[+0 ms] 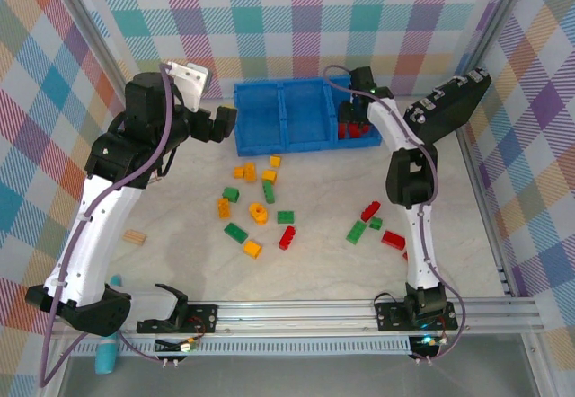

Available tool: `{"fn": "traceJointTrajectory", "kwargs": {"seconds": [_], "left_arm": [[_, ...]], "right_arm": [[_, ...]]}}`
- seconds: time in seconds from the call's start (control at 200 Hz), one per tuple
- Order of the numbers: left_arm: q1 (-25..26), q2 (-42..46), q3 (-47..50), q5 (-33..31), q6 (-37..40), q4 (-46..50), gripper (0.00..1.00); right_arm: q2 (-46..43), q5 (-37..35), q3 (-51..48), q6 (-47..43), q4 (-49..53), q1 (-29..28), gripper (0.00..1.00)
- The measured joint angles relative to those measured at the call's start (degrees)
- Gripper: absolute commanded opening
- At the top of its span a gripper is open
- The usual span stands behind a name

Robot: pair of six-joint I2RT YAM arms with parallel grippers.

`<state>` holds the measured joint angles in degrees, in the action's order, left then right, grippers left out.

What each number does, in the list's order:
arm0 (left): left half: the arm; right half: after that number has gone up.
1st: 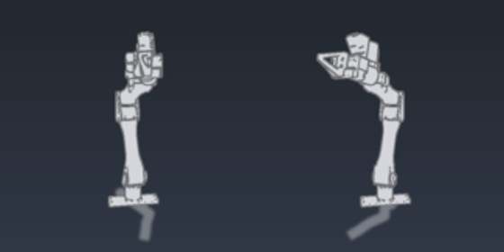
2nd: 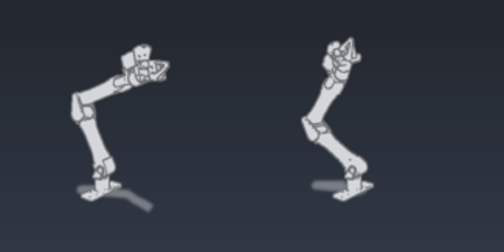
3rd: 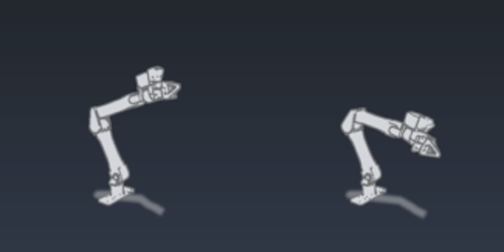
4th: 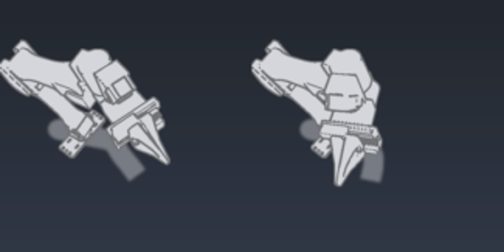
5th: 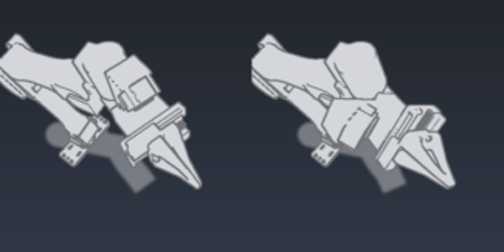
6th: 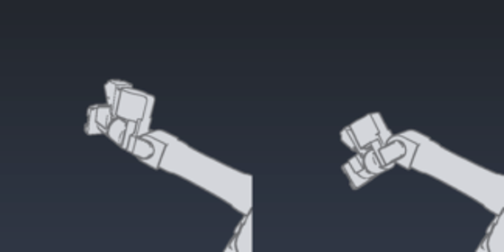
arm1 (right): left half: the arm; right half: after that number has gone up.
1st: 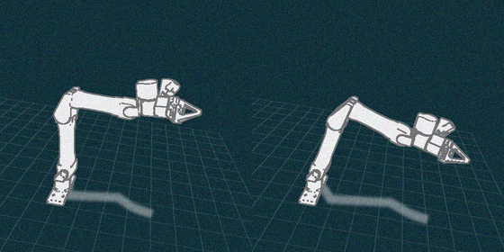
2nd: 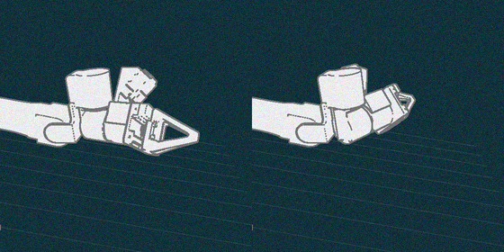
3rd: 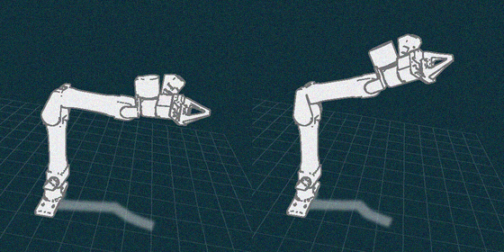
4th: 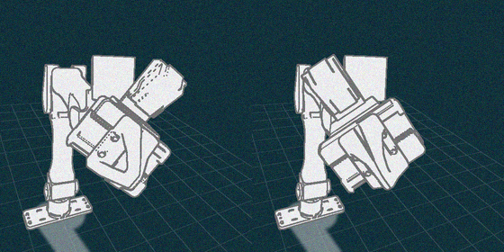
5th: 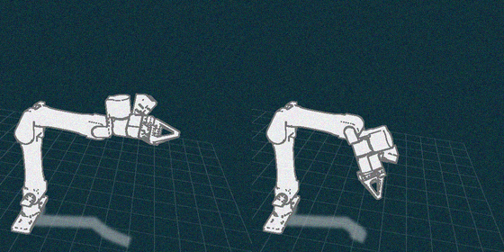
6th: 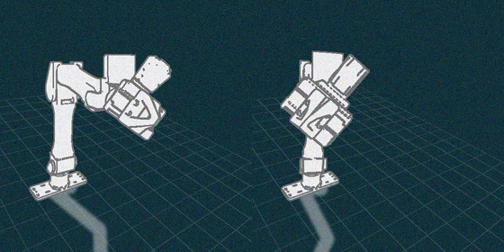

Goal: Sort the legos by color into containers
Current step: Place the lego in the container, then pick up the lego from the middle-right of the table.

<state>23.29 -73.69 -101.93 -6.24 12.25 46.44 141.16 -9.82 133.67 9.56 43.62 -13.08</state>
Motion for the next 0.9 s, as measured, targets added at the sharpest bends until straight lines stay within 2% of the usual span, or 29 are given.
{"fn": "traceJointTrajectory", "kwargs": {"seconds": [0.22,0.47,0.55,0.64,0.9], "left_arm": [[0.0,0.0,0.0,0.9,-0.7,0.0,1.0],[0.0,0.2,1.0,2.4,-1.1,-0.1,1.0],[0.0,0.8,1.6,2.8,-1.2,-0.2,1.0],[0.0,2.1,2.1,2.8,-1.3,-0.2,1.0],[0.0,7.0,4.0,3.0,-1.0,-0.6,1.0]], "right_arm": [[-13.7,0.5,-12.1,0.6,-0.7,-0.1,0.47],[-35.0,0.4,-31.5,3.4,-3.1,-0.2,0.48],[-41.2,0.9,-39.7,4.8,-3.2,-0.2,0.51],[-45.4,2.2,-46.9,7.3,-2.8,-0.2,0.64],[-58.2,4.9,-74.9,20.7,-1.8,-1.4,0.7]]}}
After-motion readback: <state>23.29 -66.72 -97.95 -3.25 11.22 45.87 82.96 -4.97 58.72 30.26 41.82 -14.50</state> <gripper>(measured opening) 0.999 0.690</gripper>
